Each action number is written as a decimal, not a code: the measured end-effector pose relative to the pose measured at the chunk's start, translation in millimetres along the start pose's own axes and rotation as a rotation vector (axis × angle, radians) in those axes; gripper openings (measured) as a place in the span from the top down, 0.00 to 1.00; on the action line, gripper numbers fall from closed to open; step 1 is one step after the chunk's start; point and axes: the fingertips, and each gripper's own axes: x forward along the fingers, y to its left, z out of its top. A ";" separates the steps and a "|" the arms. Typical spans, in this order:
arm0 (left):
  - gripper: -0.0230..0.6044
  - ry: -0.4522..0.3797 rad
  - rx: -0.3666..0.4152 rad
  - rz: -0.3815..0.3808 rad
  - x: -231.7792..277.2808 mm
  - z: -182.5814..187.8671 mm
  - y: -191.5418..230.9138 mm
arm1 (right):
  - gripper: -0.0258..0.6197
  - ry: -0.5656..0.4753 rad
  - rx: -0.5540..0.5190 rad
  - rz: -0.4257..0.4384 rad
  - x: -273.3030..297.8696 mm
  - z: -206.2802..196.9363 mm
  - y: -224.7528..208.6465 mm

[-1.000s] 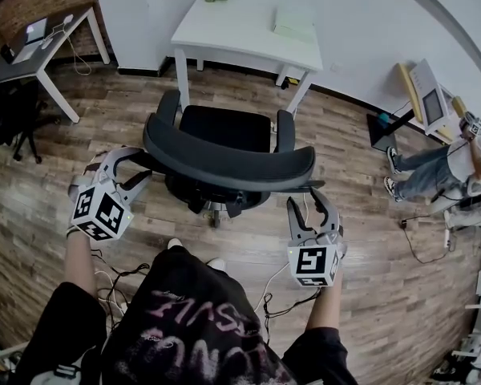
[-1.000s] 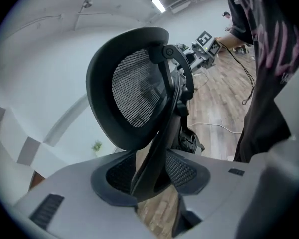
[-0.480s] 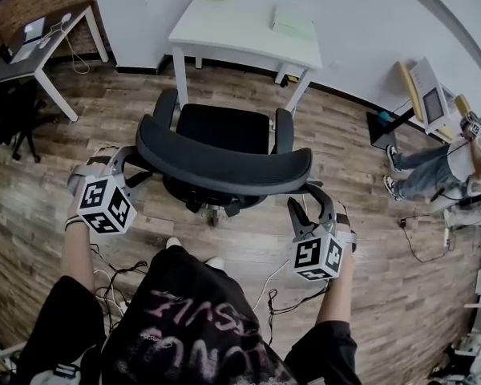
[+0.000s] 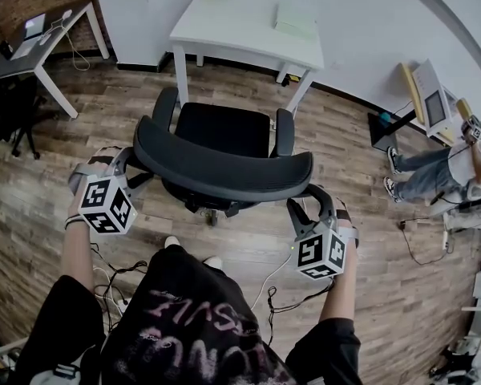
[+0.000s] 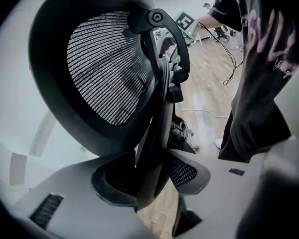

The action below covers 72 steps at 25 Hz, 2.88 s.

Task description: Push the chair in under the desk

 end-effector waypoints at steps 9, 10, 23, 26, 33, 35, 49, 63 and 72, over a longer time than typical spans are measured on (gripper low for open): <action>0.65 0.027 0.028 -0.019 6.7 -2.1 0.1 | 0.65 0.055 -0.039 0.207 8.6 -2.2 3.2; 0.66 0.030 0.029 -0.021 6.7 -2.5 0.3 | 0.65 0.066 -0.031 0.242 10.3 -2.1 4.1; 0.65 0.030 0.019 -0.011 8.5 -2.5 -0.2 | 0.63 0.094 -0.045 0.241 25.6 -4.8 10.3; 0.65 0.021 0.018 -0.008 8.6 -4.6 1.8 | 0.62 0.102 -0.036 0.239 27.8 -3.2 9.9; 0.64 0.005 0.005 -0.013 12.6 -4.7 7.6 | 0.60 0.090 -0.026 0.216 32.9 -2.9 4.8; 0.64 0.000 0.004 -0.018 14.3 -5.3 10.4 | 0.59 0.094 -0.022 0.214 35.2 -2.5 2.7; 0.64 -0.016 0.000 -0.036 63.6 -1.5 68.2 | 0.58 0.146 -0.019 0.170 86.6 -11.2 -42.8; 0.64 -0.027 0.009 0.002 104.4 -12.1 132.5 | 0.57 0.142 -0.020 0.182 152.4 -3.5 -95.2; 0.64 -0.040 0.016 -0.005 130.1 -24.5 173.2 | 0.57 0.153 -0.011 0.195 187.3 5.3 -117.3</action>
